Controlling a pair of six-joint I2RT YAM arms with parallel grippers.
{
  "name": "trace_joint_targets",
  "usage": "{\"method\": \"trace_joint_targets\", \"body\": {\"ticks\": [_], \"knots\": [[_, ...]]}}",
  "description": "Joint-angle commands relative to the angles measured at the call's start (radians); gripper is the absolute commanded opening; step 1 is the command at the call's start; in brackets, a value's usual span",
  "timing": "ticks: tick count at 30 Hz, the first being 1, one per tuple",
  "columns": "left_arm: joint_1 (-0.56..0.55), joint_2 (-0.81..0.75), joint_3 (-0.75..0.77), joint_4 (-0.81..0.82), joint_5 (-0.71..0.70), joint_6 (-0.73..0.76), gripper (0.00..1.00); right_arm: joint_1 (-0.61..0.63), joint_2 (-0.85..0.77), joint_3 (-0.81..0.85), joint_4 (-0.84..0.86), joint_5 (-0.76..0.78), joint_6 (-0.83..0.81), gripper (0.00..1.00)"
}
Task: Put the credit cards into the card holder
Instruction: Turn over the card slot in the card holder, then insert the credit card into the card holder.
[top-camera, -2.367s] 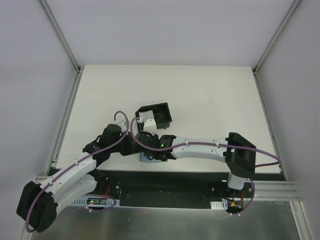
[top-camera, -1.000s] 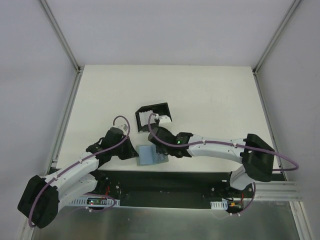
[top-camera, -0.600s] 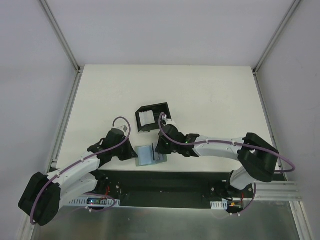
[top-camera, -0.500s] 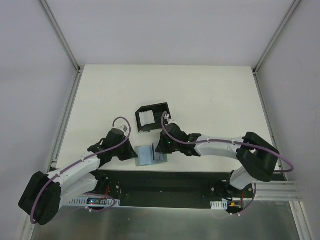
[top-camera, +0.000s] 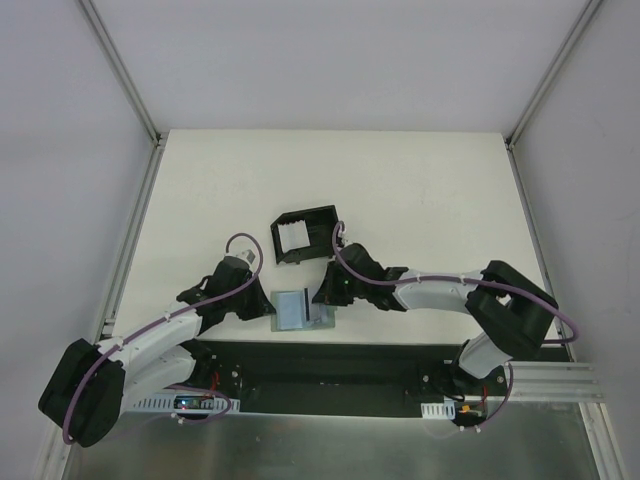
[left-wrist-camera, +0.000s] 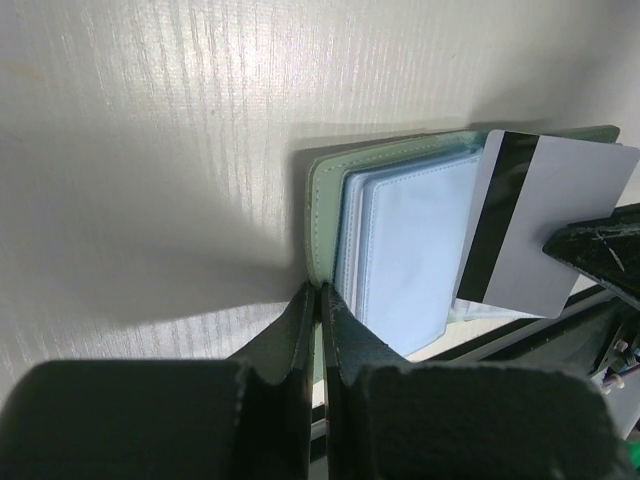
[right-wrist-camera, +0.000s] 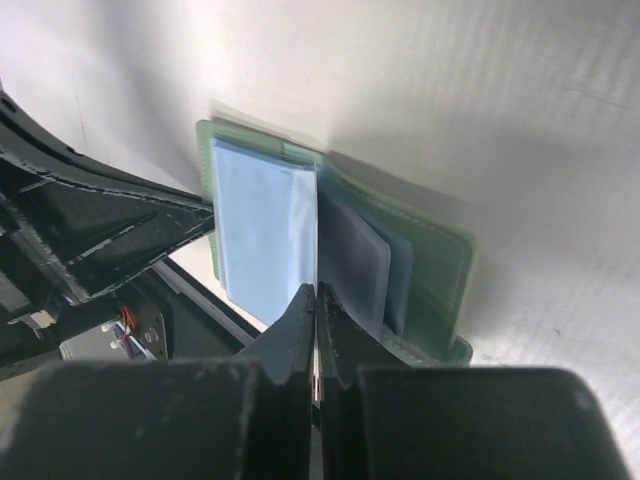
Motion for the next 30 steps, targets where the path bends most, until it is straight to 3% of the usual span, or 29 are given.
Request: {"method": "trace_joint_targets", "body": {"ticks": [1,11,21,30], "knots": [[0.004,0.011,-0.012,-0.022,-0.039,0.007,0.00,-0.023,-0.050,-0.030,0.050,-0.029,0.028,0.00],[0.004,0.017,-0.015,-0.022,-0.031,0.020,0.00,-0.051,-0.104,-0.047,0.080,-0.034,0.031,0.00],[0.002,0.032,0.006,-0.020,-0.036,0.016,0.00,-0.046,0.011,-0.047,0.162,-0.115,0.080,0.00],[0.004,0.052,0.016,-0.022,-0.042,0.037,0.00,-0.054,0.022,-0.060,0.161,-0.140,0.069,0.00]]}}
